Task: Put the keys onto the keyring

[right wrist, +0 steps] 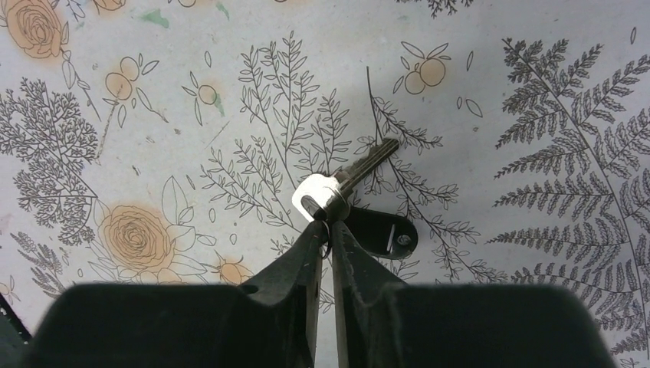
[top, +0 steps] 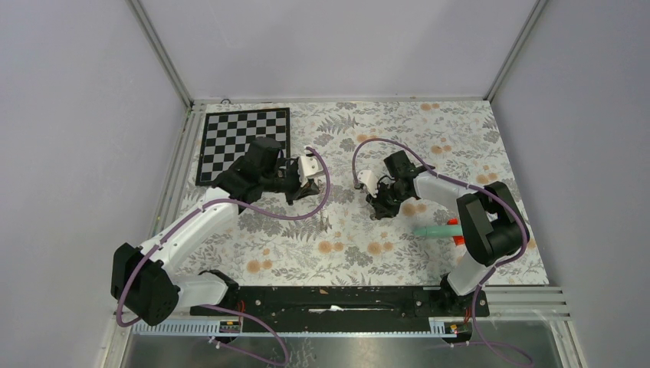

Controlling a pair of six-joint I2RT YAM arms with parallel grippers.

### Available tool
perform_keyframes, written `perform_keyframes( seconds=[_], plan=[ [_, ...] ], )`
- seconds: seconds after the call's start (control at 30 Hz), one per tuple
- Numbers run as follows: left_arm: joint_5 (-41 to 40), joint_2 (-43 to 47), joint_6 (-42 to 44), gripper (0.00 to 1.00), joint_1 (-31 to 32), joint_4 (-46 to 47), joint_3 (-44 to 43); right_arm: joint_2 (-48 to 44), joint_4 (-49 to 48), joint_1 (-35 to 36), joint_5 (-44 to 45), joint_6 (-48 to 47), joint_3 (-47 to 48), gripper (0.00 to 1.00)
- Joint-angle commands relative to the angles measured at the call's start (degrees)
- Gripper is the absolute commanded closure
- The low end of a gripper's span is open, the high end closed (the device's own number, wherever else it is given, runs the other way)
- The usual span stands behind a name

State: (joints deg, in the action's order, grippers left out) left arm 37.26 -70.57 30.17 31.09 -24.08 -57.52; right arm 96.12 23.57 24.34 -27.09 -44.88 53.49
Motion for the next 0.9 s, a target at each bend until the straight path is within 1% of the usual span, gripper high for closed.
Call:
perform_keyframes(
  seconds=[0.0,0.07,0.3,0.4,0.57,0.67,0.87],
  plan=[
    [0.56,1.92,1.0,1.0,-0.07,2.45,-0.23,-1.88,2.72,0.01,-1.81,1.22,0.18,0.86],
    [0.56,1.92,0.98,1.0,-0.07,2.46,-0.23,-2.24,3.04,0.01,-1.89,1.49,0.29,0.89],
    [0.55,2.01,1.11,1.0,-0.07,2.45,-0.23,-3.45,3.39,0.01,-1.8,1.99,0.1,0.95],
    [0.56,1.88,1.16,1.0,-0.07,2.47,-0.31,-3.89,3.25,-0.01,-1.62,1.83,-0.3,1.0],
    [0.95,0.96,1.23,1.0,-0.07,2.81,-0.61,-6.43,3.09,0.01,-1.82,1.36,-0.33,1.0],
    [1.15,-0.29,0.46,1.0,-0.07,3.72,-1.29,-10.93,3.0,0.01,-4.2,0.27,-0.04,1.0],
    [1.29,-3.67,-1.11,1.0,0.72,4.49,-4.46,-20.0,3.06,0.01,-13.0,-1.17,2.01,1.0]
  ],
)
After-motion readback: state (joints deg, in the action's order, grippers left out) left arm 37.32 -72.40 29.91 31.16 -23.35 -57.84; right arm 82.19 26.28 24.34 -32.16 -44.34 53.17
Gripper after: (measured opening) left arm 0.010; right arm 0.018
